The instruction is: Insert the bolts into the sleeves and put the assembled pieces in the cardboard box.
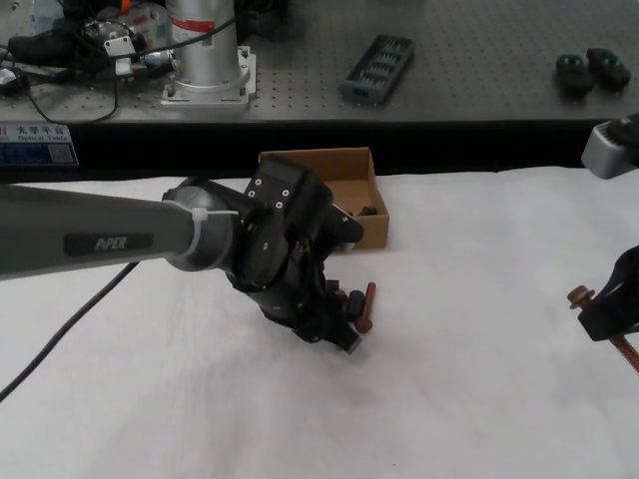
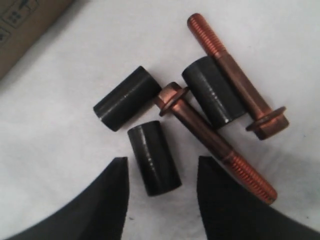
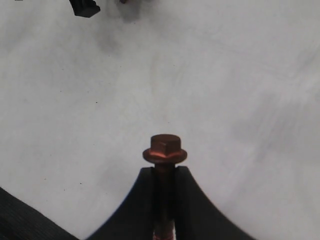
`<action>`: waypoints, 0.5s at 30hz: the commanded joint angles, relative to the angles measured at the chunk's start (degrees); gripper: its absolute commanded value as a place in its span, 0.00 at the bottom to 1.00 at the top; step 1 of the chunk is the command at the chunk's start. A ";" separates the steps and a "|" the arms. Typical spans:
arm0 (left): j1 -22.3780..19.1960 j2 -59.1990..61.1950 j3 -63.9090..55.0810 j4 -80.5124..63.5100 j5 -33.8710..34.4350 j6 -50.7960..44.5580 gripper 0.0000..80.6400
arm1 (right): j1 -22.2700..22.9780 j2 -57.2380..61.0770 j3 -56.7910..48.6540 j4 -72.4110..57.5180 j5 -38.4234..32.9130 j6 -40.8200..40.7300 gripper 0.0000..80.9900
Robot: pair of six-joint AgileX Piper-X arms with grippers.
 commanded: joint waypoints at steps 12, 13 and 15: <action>0.04 1.59 -0.73 0.27 -0.35 1.11 0.14 | -0.36 -0.50 -0.23 -0.39 -0.80 -0.33 0.04; 0.04 1.59 -0.73 0.54 -0.35 1.11 0.09 | -0.36 -0.50 -0.23 -0.39 -0.80 -0.33 0.04; 0.04 1.59 -0.73 0.53 -0.35 1.11 0.01 | -0.36 -0.50 -0.23 -0.39 -0.80 -0.33 0.04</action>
